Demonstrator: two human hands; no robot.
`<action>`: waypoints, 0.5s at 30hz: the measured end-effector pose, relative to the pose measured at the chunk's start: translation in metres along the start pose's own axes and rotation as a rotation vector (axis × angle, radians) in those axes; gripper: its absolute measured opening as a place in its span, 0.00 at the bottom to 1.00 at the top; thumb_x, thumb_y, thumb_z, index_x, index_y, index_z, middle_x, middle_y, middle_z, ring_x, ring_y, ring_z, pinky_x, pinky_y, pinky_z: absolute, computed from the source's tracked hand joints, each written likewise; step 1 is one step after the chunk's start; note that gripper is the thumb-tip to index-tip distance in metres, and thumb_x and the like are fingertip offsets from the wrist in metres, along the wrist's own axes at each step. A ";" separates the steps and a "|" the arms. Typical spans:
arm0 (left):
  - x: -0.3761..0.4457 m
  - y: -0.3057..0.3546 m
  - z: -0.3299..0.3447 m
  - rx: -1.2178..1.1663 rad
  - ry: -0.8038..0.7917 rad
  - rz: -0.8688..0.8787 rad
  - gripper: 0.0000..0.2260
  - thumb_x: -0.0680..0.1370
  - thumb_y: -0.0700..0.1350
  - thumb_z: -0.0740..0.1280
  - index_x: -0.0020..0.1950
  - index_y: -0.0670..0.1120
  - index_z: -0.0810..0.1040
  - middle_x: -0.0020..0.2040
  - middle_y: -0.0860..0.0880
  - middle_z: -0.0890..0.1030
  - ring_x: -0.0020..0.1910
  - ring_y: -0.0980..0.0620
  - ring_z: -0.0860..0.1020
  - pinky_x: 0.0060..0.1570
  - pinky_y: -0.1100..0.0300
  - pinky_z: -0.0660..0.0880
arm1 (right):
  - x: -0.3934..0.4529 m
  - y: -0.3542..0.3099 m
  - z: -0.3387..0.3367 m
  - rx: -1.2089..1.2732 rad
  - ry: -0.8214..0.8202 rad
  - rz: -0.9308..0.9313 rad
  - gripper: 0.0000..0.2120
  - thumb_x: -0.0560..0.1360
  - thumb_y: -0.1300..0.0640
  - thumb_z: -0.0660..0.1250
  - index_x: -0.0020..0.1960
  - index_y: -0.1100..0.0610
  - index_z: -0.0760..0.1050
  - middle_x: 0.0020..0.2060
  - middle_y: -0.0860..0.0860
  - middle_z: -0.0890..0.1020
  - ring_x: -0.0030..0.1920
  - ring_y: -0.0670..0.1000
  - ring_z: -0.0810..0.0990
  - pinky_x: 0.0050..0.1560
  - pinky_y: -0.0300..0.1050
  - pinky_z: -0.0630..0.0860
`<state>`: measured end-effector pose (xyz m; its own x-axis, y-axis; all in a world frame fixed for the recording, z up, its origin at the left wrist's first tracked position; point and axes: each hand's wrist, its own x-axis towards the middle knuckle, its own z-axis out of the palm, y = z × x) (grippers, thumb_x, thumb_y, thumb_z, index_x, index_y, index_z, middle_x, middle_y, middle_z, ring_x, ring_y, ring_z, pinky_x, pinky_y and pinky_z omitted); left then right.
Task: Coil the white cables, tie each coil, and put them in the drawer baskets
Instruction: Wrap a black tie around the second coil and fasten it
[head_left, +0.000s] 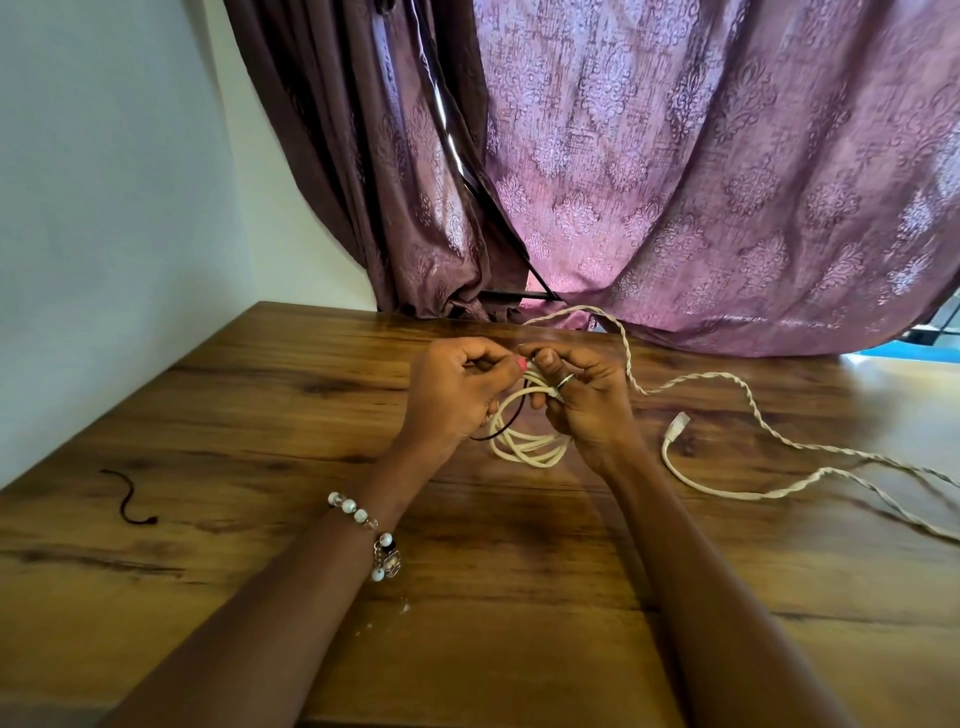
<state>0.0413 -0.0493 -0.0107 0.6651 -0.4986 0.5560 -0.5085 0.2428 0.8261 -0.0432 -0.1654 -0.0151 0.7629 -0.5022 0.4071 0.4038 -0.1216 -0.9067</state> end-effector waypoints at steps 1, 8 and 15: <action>0.000 0.000 0.000 0.009 0.001 0.006 0.03 0.74 0.39 0.71 0.41 0.42 0.83 0.23 0.55 0.78 0.20 0.57 0.71 0.20 0.64 0.67 | 0.000 0.001 -0.001 -0.004 0.005 0.007 0.11 0.75 0.58 0.65 0.52 0.64 0.79 0.25 0.47 0.79 0.20 0.41 0.70 0.19 0.31 0.60; -0.002 0.007 -0.001 -0.020 -0.002 -0.018 0.03 0.74 0.37 0.71 0.44 0.38 0.82 0.23 0.55 0.77 0.21 0.62 0.75 0.20 0.69 0.66 | 0.003 0.005 -0.002 0.003 -0.002 0.029 0.10 0.72 0.53 0.66 0.48 0.58 0.81 0.25 0.49 0.80 0.21 0.43 0.72 0.20 0.33 0.58; -0.002 0.010 -0.003 0.000 -0.019 0.010 0.02 0.74 0.36 0.71 0.43 0.38 0.82 0.23 0.57 0.77 0.21 0.63 0.74 0.22 0.73 0.66 | 0.003 0.008 -0.003 -0.014 -0.003 0.005 0.09 0.72 0.52 0.68 0.48 0.55 0.82 0.26 0.53 0.79 0.23 0.49 0.71 0.21 0.35 0.57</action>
<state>0.0368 -0.0439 -0.0034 0.6493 -0.5122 0.5622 -0.5150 0.2479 0.8206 -0.0389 -0.1706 -0.0212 0.7665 -0.5004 0.4026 0.3925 -0.1310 -0.9103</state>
